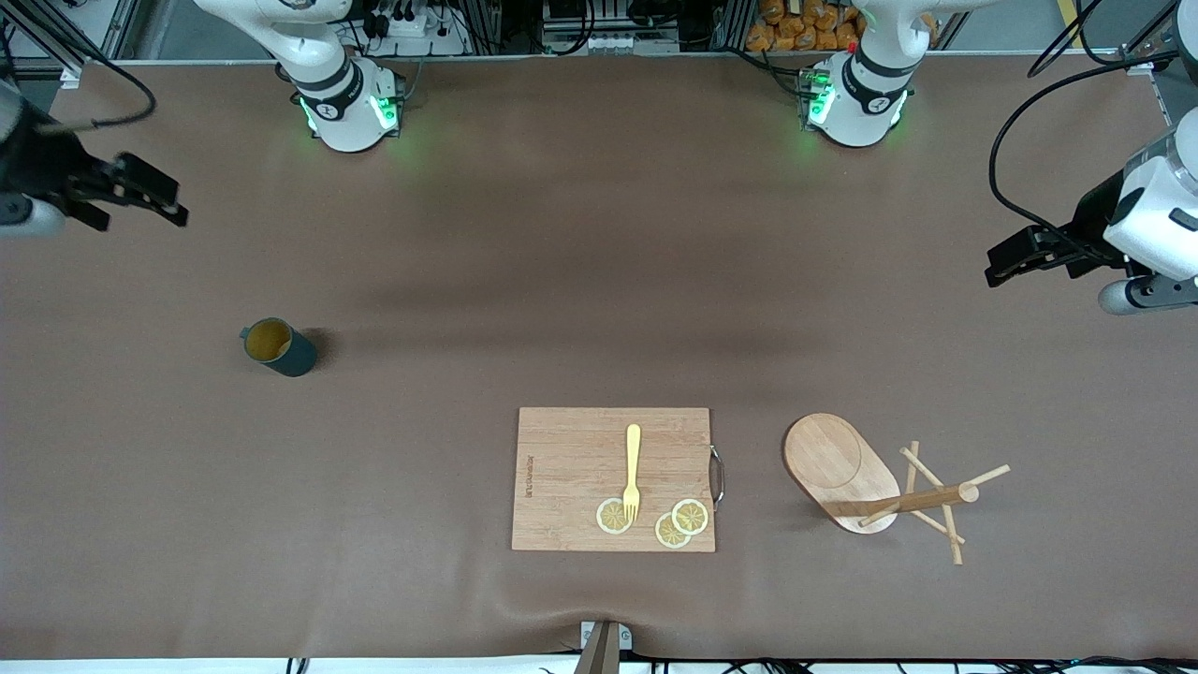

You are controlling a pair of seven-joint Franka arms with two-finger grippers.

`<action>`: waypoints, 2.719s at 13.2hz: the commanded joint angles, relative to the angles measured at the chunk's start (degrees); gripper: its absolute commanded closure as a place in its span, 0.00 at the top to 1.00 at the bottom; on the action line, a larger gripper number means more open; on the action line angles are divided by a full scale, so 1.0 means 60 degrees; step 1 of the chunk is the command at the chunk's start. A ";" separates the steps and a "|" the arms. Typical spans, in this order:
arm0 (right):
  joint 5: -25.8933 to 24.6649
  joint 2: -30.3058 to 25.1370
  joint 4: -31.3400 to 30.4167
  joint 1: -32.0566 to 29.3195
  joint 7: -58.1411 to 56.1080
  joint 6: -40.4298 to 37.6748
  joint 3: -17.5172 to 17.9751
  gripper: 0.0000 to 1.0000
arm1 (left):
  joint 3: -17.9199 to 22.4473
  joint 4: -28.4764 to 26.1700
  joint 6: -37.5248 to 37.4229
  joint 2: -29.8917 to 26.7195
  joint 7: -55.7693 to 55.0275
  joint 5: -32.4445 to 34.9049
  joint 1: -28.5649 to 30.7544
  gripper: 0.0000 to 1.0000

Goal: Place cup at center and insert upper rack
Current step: 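Reach the right gripper toward the teal mug, then close the right gripper around the teal mug's body, then lift the mug with the right gripper and carry it toward the table center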

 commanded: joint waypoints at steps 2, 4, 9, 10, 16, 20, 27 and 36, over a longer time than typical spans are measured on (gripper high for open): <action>0.0122 0.0453 -0.1818 -0.0067 0.0472 0.1875 -0.0068 1.00 | -0.0051 0.0012 0.0009 0.0057 0.0193 0.0214 -0.0018 1.00; 0.0122 0.1273 -0.1792 -0.0199 0.1318 0.1965 -0.0069 1.00 | -0.0066 -0.0178 0.0171 -0.0002 0.0193 0.0199 -0.0003 1.00; 0.0108 0.3149 -0.1777 -0.0214 0.3033 0.2682 -0.0083 1.00 | -0.0081 -0.0354 0.0332 -0.0031 0.0207 0.0184 -0.0018 1.00; 0.0108 0.3456 -0.1777 -0.0229 0.3240 0.2828 -0.0083 1.00 | -0.0081 -0.0369 0.0332 -0.0031 0.0207 0.0184 -0.0018 1.00; -0.0068 0.4498 -0.1835 -0.0229 0.4033 0.3868 -0.0112 1.00 | -0.0271 -0.0559 0.0347 -0.0105 0.0178 0.0170 -0.0003 1.00; -0.0419 0.4850 -0.1879 -0.0244 0.3989 0.4484 -0.0127 1.00 | -0.0286 -0.0662 0.0449 -0.0105 0.0193 0.0228 -0.0003 1.00; -0.0610 0.5173 -0.2348 -0.0448 0.4047 0.5393 -0.0127 0.57 | -0.0447 -0.0779 0.0523 -0.0119 0.0193 0.0228 -0.0003 1.00; -0.0610 0.5115 -0.2275 -0.0376 0.4134 0.5189 -0.0113 0.00 | -0.0549 -0.0794 0.0537 -0.0178 0.0193 0.0228 -0.0003 1.00</action>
